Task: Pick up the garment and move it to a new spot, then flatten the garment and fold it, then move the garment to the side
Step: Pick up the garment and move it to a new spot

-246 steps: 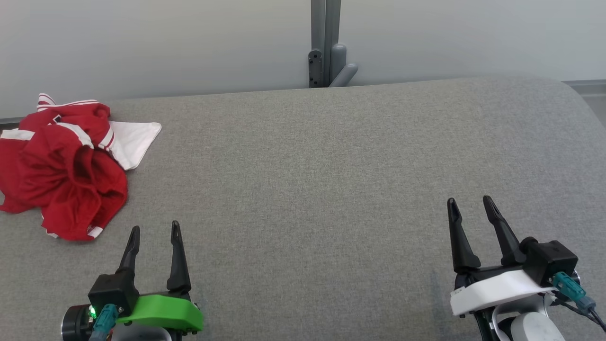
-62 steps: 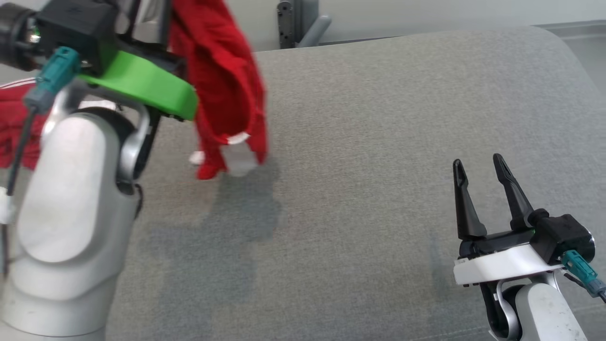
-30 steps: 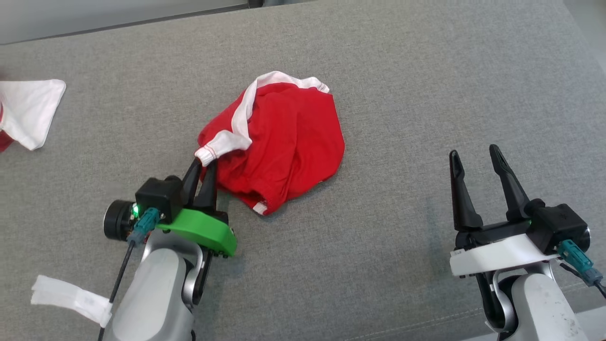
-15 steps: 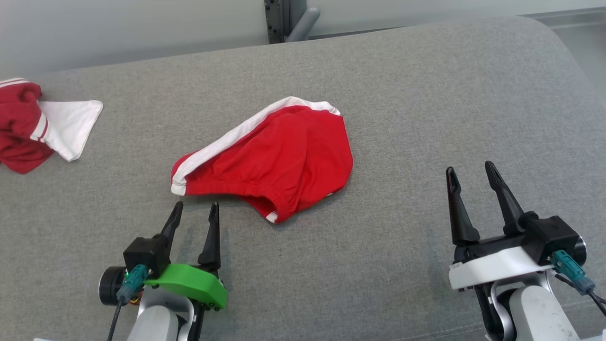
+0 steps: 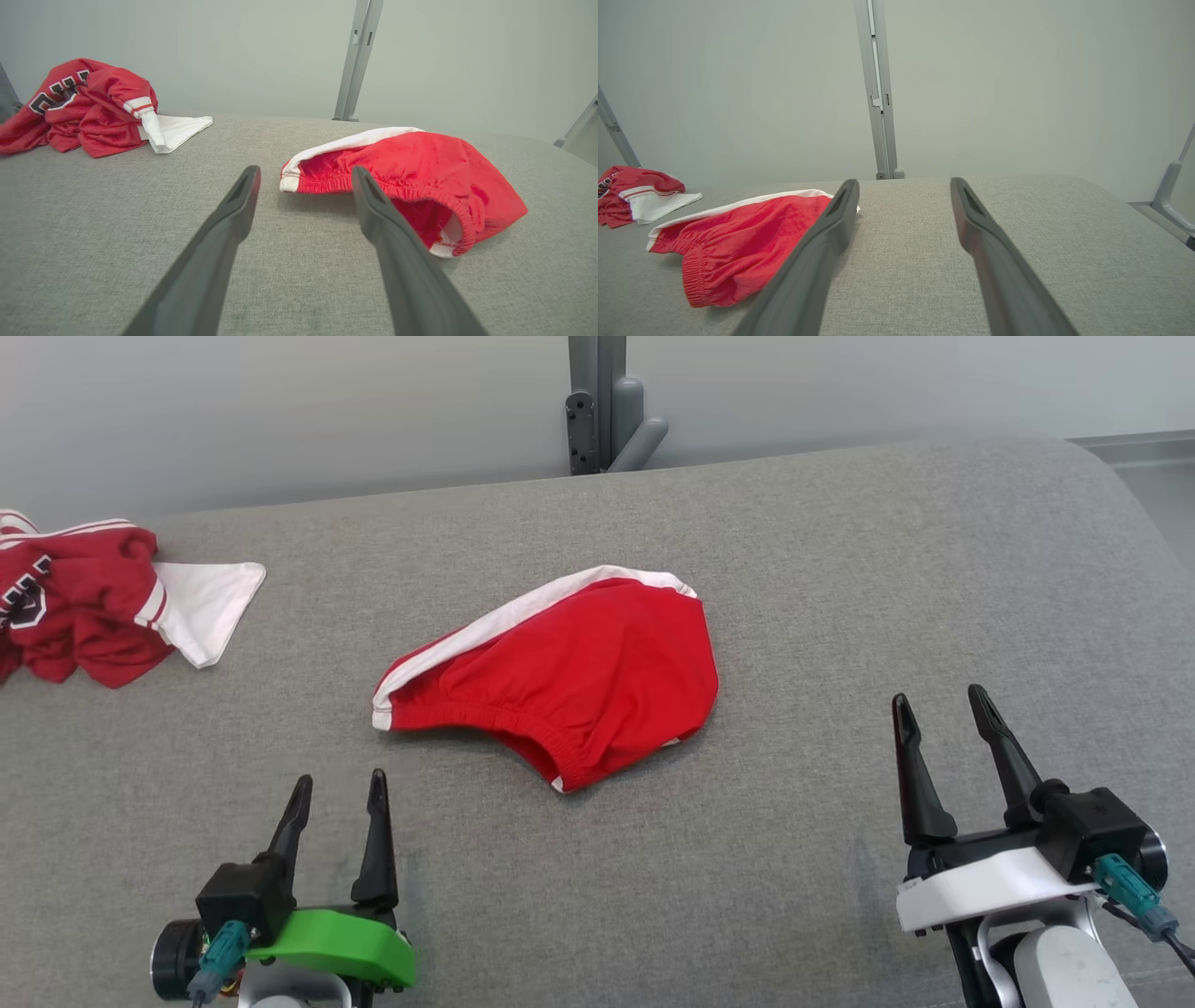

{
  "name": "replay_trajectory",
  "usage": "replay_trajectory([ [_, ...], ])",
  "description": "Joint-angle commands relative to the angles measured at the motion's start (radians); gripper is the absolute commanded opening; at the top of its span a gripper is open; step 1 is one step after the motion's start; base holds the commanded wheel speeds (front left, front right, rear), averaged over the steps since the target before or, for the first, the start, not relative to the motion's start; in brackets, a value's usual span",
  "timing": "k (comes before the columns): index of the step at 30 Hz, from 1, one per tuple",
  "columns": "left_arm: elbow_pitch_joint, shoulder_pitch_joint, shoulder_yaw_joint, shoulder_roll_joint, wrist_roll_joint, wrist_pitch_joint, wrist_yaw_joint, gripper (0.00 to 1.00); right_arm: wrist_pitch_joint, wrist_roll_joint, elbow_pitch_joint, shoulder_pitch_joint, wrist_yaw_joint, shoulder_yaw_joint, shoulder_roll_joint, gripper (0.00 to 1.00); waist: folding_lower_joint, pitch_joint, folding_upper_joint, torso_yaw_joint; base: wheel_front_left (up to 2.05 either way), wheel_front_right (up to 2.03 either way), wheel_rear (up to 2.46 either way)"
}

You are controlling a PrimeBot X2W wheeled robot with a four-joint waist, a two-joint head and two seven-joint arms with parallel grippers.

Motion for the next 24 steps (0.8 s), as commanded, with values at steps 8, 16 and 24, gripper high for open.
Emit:
replay_trajectory([
  [8, -0.096, 0.079, 0.034, 0.000, 0.003, 0.000, 0.032, 1.00, -0.003, -0.005, -0.010, 0.035, 0.000, -0.008, -0.002, 1.00, 0.0000, -0.019, 0.0014, 0.020, 0.00, 0.00, 0.00],
  [16, -0.120, 0.106, 0.042, 0.000, 0.014, 0.000, 0.051, 1.00, -0.003, 0.003, -0.009, 0.048, 0.000, -0.007, -0.002, 1.00, 0.0000, -0.024, 0.0014, 0.029, 0.00, 0.00, 0.00],
  [24, -0.120, 0.107, 0.045, 0.000, 0.014, 0.000, 0.053, 1.00, -0.003, 0.011, -0.005, 0.041, 0.000, -0.004, -0.002, 1.00, 0.0000, -0.021, 0.0014, 0.032, 0.00, 0.00, 0.00],
])
